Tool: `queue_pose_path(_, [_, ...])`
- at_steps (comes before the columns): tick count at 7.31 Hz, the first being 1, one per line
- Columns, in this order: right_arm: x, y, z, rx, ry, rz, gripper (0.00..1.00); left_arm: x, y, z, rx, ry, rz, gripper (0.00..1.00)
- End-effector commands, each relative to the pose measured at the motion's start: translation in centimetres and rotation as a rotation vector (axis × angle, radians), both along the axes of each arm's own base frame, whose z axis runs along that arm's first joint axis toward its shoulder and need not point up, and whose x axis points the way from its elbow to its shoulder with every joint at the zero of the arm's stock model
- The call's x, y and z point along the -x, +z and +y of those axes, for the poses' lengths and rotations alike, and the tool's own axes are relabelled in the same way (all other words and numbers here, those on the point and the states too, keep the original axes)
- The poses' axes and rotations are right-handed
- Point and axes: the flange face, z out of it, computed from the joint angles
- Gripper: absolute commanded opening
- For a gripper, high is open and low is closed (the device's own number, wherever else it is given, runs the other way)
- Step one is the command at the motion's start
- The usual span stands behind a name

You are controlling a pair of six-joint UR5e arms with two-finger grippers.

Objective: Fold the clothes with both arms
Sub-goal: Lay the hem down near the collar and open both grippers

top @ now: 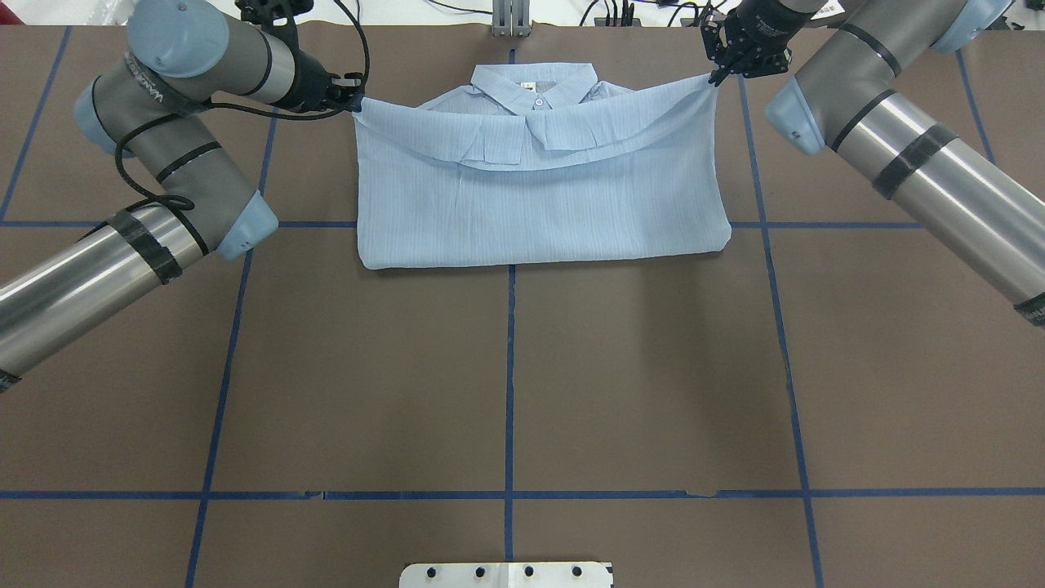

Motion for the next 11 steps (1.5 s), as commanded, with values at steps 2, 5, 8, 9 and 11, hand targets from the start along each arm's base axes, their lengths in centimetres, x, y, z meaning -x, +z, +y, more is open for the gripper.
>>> queue_pose_path(2, [1.3, 0.7, -1.7, 0.009, 0.002, 0.040, 0.00, -0.2, 1.0, -1.4, 0.013, -0.014, -0.011, 0.00])
queue_pose_path(5, [2.6, 2.8, -1.4, 0.021, 0.009, 0.087, 0.00, -0.6, -0.1, -1.9, 0.015, -0.018, -0.001, 0.00])
queue_pose_path(8, [2.7, 3.4, -1.5, 0.021, 0.017, 0.101, 0.00, -0.6, 0.2, -2.0, 0.021, -0.019, -0.006, 0.00])
queue_pose_path(9, [3.3, 3.3, -1.2, 0.000, 0.012, 0.093, 0.56, -0.6, 0.2, -2.0, 0.056, -0.037, 0.014, 0.16])
queue_pose_path(11, [4.2, 2.6, -1.0, -0.020, 0.019, 0.106, 1.00, -0.5, -0.1, -2.0, 0.067, -0.047, 0.027, 1.00])
